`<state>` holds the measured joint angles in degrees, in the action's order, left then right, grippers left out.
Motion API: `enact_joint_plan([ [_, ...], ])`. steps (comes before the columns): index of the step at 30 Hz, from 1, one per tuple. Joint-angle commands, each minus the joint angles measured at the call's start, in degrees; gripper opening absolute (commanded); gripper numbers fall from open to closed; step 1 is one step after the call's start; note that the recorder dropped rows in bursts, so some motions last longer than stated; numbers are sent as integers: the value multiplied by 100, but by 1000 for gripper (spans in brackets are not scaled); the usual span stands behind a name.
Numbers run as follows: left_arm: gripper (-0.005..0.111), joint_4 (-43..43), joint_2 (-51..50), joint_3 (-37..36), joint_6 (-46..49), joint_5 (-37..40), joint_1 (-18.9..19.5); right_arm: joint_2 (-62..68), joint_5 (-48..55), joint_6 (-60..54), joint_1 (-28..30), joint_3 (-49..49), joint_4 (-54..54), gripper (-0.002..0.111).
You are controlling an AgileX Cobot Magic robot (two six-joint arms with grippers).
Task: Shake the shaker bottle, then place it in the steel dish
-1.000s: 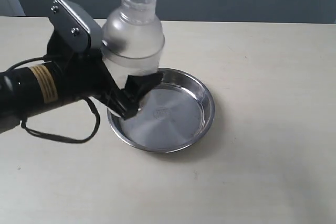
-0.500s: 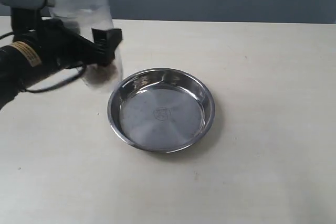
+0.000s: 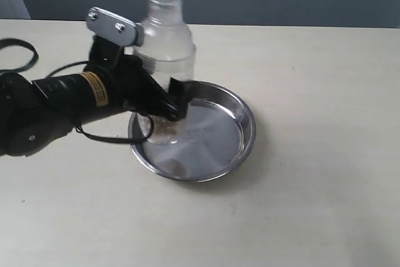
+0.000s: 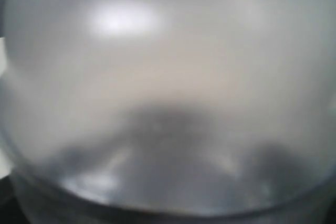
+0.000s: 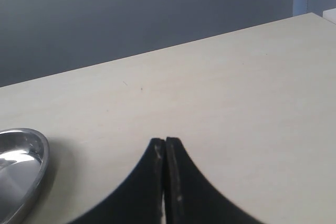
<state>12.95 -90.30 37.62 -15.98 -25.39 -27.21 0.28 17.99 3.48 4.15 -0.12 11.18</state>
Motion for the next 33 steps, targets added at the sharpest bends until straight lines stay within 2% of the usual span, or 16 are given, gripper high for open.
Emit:
enact_joint_plan([
  [1,0,-3046,50,90,1159,-480,47,-28,-45,-16,-23,12,-13,-1],
  [4,0,1689,218,129,286,-40,-515,-28,-45,-16,-23,12,-13,-1],
  [6,0,-89,164,142,697,-54,-387,-28,-45,-16,-23,12,-13,-1],
  [8,0,-3284,15,150,1538,-474,-146,-28,-45,-16,-23,12,-13,-1],
  [12,0,607,175,154,717,41,-477,-28,-45,-16,-23,12,-13,-1],
  [15,0,-3001,65,154,1058,-154,-115,-28,-45,-16,-23,12,-13,-1],
  [16,0,-2418,88,154,1058,-53,-174,-28,-45,-23,-23,12,-30,-1],
  [18,0,679,246,154,694,257,-545,-28,-45,-23,-23,12,-14,-1],
  [19,0,857,272,154,521,271,-611,-28,-45,-23,-23,12,-14,-1],
  [22,0,-2889,203,154,938,-23,-195,-28,-45,-23,-23,12,-14,-1],
  [23,0,-2882,191,165,1046,5,-240,-28,-45,-23,-23,12,-14,-1],
  [25,0,472,292,165,871,314,-566,-28,-45,-23,-23,12,-14,-1],
  [26,0,1164,307,165,519,430,-699,-28,-45,-23,-23,12,-14,-1],
  [29,0,-2223,199,179,587,228,-282,-28,-45,-23,-23,12,-14,-1],
  [30,0,-2099,188,179,664,240,-348,-28,-45,-23,-23,12,-14,-1],
  [33,0,1510,317,167,404,527,-841,-28,-45,-23,-23,12,-14,-1],
])
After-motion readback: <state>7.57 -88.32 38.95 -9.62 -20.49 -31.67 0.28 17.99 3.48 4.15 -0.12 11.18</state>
